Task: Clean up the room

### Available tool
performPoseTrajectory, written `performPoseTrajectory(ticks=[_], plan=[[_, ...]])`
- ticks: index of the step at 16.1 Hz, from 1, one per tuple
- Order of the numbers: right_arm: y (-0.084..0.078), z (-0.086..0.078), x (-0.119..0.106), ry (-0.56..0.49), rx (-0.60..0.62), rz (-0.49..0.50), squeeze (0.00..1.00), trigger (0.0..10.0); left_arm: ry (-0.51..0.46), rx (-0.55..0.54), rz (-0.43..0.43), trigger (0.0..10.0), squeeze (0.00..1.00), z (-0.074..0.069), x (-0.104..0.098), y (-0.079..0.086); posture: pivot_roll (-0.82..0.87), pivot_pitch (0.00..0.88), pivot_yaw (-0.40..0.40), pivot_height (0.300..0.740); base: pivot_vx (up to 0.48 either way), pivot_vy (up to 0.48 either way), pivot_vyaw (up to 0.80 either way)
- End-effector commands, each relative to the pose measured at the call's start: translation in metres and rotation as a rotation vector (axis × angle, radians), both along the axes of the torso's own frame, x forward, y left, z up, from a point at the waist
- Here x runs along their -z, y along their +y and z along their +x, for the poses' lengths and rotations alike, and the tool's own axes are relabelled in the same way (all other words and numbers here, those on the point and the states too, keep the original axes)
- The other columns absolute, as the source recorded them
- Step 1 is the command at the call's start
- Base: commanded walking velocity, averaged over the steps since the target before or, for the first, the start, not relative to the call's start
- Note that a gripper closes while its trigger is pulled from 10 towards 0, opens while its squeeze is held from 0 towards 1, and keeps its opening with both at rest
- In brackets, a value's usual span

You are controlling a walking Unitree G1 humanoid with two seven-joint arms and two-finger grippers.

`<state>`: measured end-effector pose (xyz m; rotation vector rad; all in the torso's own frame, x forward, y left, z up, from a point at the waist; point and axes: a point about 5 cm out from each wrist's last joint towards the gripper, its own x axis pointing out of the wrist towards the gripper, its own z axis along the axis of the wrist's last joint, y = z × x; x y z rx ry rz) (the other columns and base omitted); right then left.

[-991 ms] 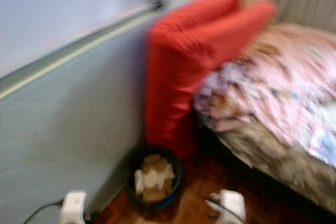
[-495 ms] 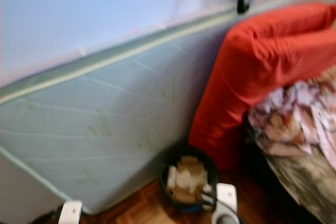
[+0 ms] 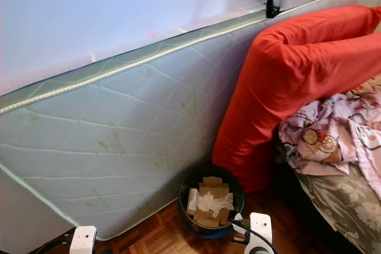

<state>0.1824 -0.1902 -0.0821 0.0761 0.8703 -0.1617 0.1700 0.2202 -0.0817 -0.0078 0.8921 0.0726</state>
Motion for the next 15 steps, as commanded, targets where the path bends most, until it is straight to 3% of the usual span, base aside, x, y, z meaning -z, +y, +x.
performPoseTrajectory(ticks=[1,5,15], plan=[[-0.0007,0.0024,-0.0015,-0.013,-0.005,-0.006,0.0,10.0,0.008,0.0,0.002,10.0,0.0,-0.0023,0.0008,0.0014,0.06,0.013,0.012,0.74,0.0,0.0,0.0],[0.0,0.0038,-0.0023,-0.02,-0.017,-0.014,0.0,10.0,0.005,-0.004,0.0,10.0,0.0,-0.0018,0.0006,0.0012,0.05,0.016,0.009,0.74,0.0,0.0,0.62],[0.0007,0.0027,-0.0016,-0.015,-0.041,-0.021,0.0,10.0,-0.003,-0.013,-0.011,10.0,0.0,-0.0013,0.0004,0.0004,0.05,0.019,0.008,0.74,0.0,0.0,0.04]])
